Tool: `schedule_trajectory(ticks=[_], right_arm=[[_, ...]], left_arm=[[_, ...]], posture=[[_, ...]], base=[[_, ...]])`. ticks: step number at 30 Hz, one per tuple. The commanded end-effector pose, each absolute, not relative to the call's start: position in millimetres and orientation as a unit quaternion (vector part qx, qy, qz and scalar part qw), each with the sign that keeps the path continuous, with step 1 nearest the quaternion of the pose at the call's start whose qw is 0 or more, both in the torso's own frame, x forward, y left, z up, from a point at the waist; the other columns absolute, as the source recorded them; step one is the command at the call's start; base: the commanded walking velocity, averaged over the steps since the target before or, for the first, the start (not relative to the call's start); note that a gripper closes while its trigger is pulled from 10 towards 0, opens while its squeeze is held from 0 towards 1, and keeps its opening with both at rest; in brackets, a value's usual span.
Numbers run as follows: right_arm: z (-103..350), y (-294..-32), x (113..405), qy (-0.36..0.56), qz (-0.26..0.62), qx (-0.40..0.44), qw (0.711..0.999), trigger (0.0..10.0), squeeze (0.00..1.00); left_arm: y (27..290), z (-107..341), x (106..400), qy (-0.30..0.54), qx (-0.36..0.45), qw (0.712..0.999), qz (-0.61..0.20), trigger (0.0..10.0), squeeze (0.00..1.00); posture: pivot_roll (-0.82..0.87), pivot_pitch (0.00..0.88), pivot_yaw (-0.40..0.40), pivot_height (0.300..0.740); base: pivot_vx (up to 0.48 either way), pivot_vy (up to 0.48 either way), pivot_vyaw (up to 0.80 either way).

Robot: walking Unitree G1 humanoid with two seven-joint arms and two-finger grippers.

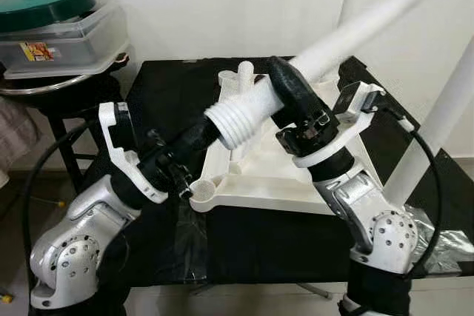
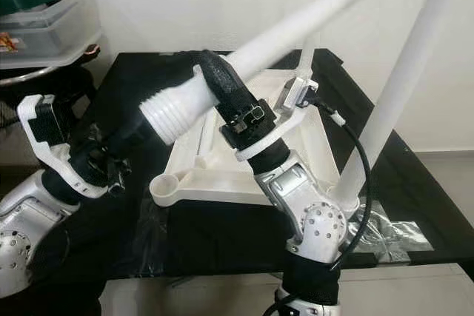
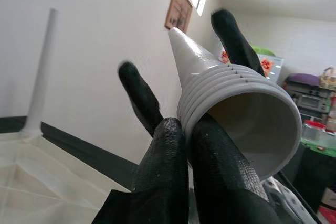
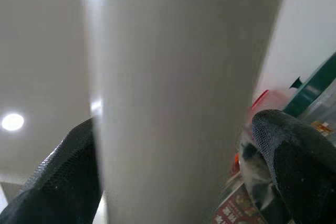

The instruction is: Building children table

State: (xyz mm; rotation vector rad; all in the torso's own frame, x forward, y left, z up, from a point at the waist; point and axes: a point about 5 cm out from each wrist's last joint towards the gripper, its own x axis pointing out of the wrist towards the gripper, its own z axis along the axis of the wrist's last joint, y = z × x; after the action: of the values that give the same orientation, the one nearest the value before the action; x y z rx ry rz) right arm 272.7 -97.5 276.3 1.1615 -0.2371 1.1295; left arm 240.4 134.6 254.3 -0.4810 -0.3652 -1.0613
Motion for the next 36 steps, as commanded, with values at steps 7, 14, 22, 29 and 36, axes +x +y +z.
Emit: schedule_trajectory(ticks=[7, 14, 22, 29, 36], right_arm=[[287, -90, 264, -0.113, 0.538, 0.509, 0.662, 1.2, 0.0], [290, -94, 253, -0.114, 0.565, 0.503, 0.644, 0.0, 0.0], [288, -93, 248, -0.106, 0.573, 0.499, 0.641, 0.0, 0.0], [287, -93, 251, -0.106, 0.554, 0.487, 0.667, 0.0, 0.0], [292, -95, 279, -0.133, 0.45, 0.366, 0.804, 0.0, 0.0]], left_arm=[[129, 252, 233, -0.159, -0.22, 0.809, -0.521, 0.0, 0.0], [134, 248, 234, -0.145, -0.212, 0.813, -0.523, 0.0, 0.0], [139, 244, 239, -0.143, -0.213, 0.822, -0.508, 0.0, 0.0], [147, 242, 247, -0.141, -0.24, 0.834, -0.476, 10.0, 1.0], [168, 220, 245, -0.111, -0.247, 0.853, -0.446, 10.0, 1.0]], posture=[[0.01, 0.017, -0.033, 0.74], [0.0, 0.018, -0.033, 0.74], [0.0, 0.016, -0.032, 0.74], [0.0, 0.019, -0.03, 0.74], [0.0, 0.019, -0.026, 0.74]], base=[[0.0, 0.0, 0.0], [0.0, 0.0, 0.0], [0.0, 0.0, 0.0], [0.0, 0.0, 0.0], [0.0, 0.0, 0.0]])
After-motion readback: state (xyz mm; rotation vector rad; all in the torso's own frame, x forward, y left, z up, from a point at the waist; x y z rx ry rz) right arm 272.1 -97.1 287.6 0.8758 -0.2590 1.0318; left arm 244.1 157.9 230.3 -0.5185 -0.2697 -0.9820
